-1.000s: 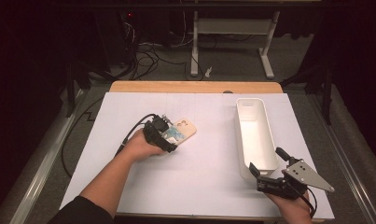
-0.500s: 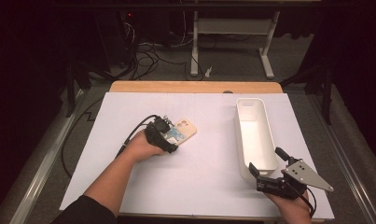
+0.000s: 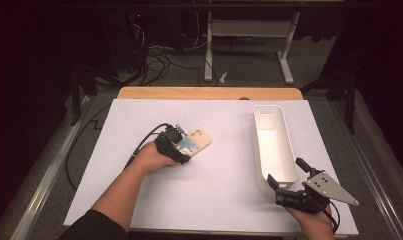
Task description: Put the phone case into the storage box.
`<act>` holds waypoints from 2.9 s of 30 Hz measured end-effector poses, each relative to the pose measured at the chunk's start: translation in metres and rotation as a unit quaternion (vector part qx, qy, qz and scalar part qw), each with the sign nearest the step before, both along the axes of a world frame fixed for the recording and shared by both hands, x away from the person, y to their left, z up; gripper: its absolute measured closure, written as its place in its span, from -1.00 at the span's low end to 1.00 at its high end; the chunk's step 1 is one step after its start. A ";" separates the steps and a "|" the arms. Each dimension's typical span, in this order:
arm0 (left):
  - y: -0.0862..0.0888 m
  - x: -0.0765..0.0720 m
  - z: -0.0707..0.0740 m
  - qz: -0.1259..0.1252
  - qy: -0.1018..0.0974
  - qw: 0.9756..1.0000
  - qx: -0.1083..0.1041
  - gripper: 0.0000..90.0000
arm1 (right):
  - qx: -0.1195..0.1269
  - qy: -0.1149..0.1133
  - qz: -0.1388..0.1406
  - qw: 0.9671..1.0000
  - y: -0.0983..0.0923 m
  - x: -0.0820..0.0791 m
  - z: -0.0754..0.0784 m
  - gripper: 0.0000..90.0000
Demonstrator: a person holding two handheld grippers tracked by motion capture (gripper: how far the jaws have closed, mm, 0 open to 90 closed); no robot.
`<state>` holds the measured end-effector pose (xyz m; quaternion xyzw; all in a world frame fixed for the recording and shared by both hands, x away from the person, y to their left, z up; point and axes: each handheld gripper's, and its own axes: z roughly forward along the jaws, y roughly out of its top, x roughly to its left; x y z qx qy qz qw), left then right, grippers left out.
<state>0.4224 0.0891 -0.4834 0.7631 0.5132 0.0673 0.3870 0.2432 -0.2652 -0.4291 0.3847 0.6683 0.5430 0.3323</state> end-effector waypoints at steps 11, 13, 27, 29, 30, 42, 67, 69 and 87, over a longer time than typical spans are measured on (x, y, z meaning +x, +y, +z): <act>-0.001 0.000 0.001 0.007 0.008 1.000 0.000 -0.72 | 0.000 0.001 -0.001 1.000 0.000 0.000 0.000 -0.98; -0.001 0.000 0.002 0.008 0.009 1.000 -0.001 -0.71 | 0.000 0.001 0.000 1.000 0.000 0.000 0.000 -0.98; 0.000 -0.002 0.003 0.003 0.001 1.000 0.000 -0.70 | 0.002 0.000 -0.001 1.000 -0.001 0.000 0.000 -0.98; -0.001 -0.003 0.003 0.002 -0.001 1.000 -0.001 -0.70 | 0.002 -0.001 -0.001 1.000 -0.002 0.001 0.000 -0.98; -0.001 -0.003 0.004 0.003 0.000 1.000 -0.002 -0.70 | 0.002 -0.001 -0.001 1.000 -0.002 0.001 0.000 -0.98; 0.003 -0.007 0.016 0.002 -0.012 0.999 -0.033 -0.70 | 0.002 0.000 -0.001 1.000 -0.001 0.001 0.000 -0.98; 0.036 -0.060 0.037 -0.007 -0.048 0.983 -0.178 -0.72 | -0.002 -0.001 0.001 1.000 0.001 0.000 0.000 -0.98; 0.039 -0.067 0.038 -0.012 -0.056 0.981 -0.184 -0.72 | -0.002 -0.001 0.001 1.000 0.001 0.000 0.001 -0.98; 0.048 -0.115 0.036 -0.032 -0.093 0.973 -0.207 -0.73 | -0.005 -0.001 0.004 1.000 0.003 -0.001 0.001 -0.98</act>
